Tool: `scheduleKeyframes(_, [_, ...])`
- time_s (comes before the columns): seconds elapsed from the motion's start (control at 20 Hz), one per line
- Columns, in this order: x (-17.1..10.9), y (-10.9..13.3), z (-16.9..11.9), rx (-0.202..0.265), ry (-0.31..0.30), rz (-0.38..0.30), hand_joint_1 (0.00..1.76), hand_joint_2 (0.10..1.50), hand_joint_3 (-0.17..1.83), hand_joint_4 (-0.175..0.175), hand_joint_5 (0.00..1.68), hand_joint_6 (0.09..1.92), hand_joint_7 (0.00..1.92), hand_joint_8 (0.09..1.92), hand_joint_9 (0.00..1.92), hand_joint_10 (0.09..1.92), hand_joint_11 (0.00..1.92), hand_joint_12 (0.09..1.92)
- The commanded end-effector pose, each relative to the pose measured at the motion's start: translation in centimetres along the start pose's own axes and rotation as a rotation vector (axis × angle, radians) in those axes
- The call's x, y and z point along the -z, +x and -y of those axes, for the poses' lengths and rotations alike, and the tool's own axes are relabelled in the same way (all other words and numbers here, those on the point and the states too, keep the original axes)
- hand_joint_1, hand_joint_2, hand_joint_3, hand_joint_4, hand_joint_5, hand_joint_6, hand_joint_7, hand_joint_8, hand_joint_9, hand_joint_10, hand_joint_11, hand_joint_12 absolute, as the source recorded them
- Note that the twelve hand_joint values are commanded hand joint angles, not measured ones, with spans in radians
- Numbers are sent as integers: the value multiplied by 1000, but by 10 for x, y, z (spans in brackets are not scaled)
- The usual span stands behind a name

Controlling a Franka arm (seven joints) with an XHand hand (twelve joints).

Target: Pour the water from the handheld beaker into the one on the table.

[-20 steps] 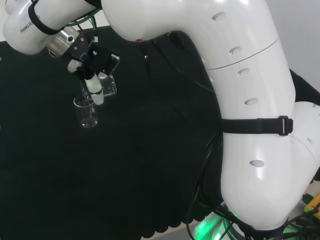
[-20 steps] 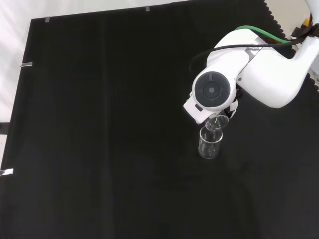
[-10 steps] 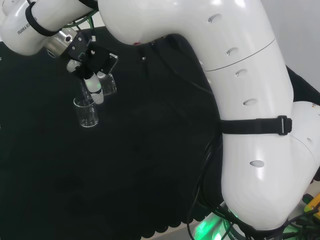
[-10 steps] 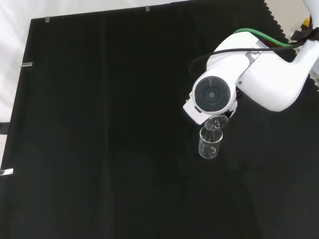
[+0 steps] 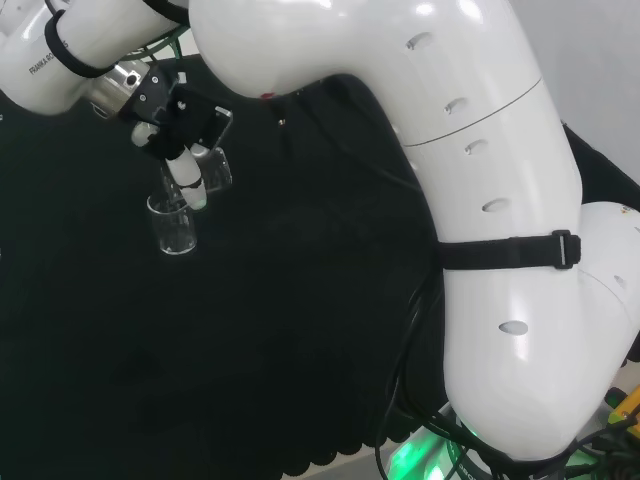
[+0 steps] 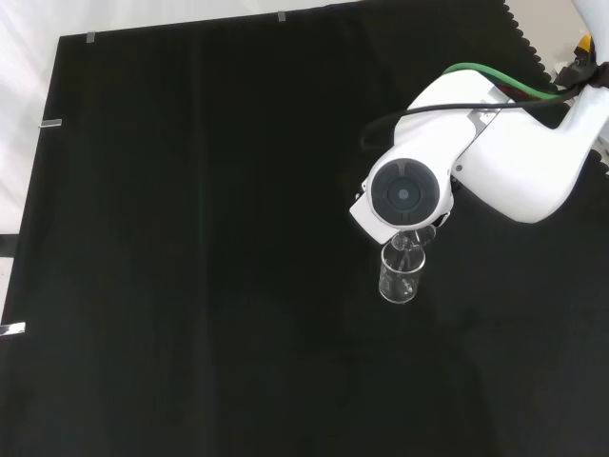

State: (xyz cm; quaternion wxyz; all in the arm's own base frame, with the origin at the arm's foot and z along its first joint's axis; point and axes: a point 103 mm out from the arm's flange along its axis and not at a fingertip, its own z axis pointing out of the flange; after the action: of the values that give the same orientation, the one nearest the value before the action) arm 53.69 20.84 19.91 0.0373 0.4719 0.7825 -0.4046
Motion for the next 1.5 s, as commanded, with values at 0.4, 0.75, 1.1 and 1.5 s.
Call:
scheduleKeyframes(0.4, [2,1,1,-2,18,21,1318,726,441,-175,1409,297,1522,127,1641,87,1271,752])
scheduleKeyframes(0.75, [2,2,1,-2,28,26,1318,725,443,-175,1409,298,1520,132,1641,87,1272,752])
scheduleKeyframes(1.1, [4,3,0,-5,32,33,1318,724,445,-175,1408,299,1518,136,1642,87,1272,751])
scheduleKeyframes(1.5, [7,4,1,-13,37,45,1319,724,446,-175,1408,301,1516,142,1642,87,1273,750])
